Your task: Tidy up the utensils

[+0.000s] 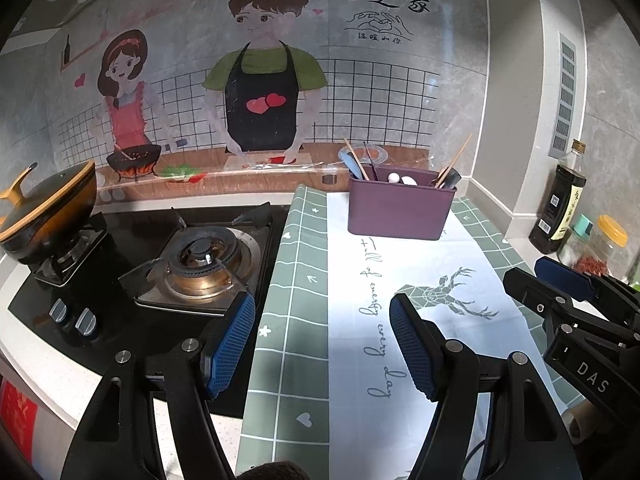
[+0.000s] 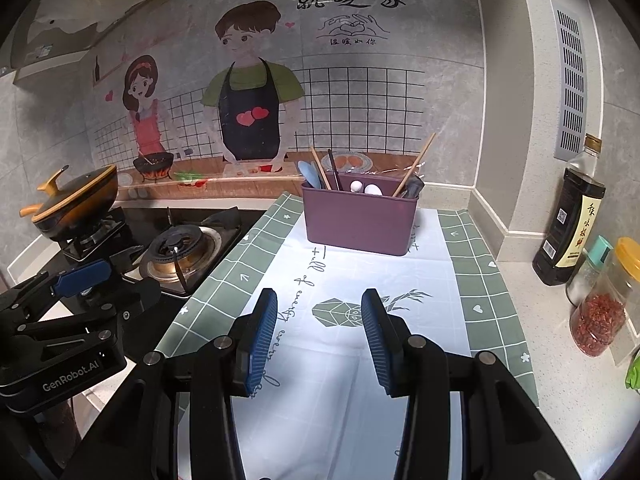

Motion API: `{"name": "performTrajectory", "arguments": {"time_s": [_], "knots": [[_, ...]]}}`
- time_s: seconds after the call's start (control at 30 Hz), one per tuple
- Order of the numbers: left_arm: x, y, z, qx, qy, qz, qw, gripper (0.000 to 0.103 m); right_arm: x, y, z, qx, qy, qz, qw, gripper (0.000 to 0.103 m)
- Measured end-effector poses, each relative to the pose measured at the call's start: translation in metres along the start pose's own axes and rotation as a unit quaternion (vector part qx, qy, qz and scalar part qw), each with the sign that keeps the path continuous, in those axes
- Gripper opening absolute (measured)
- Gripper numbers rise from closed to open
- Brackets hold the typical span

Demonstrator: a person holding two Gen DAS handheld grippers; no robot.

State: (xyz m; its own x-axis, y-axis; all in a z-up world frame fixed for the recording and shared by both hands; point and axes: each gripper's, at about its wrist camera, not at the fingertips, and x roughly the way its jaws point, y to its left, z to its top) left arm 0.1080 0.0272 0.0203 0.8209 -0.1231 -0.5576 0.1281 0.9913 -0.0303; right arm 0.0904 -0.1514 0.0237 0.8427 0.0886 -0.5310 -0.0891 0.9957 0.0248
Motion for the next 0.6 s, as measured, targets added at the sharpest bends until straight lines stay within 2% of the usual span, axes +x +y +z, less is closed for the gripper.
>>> {"name": "performTrajectory", "arguments": {"time_s": [0.6], "knots": [[0.0073, -0.005, 0.0013, 0.004, 0.004, -0.008, 0.9999, 0.07, 0.0021, -0.0054, 0.0021, 0.0, 0.002, 0.0, 1.0, 0.041]]}}
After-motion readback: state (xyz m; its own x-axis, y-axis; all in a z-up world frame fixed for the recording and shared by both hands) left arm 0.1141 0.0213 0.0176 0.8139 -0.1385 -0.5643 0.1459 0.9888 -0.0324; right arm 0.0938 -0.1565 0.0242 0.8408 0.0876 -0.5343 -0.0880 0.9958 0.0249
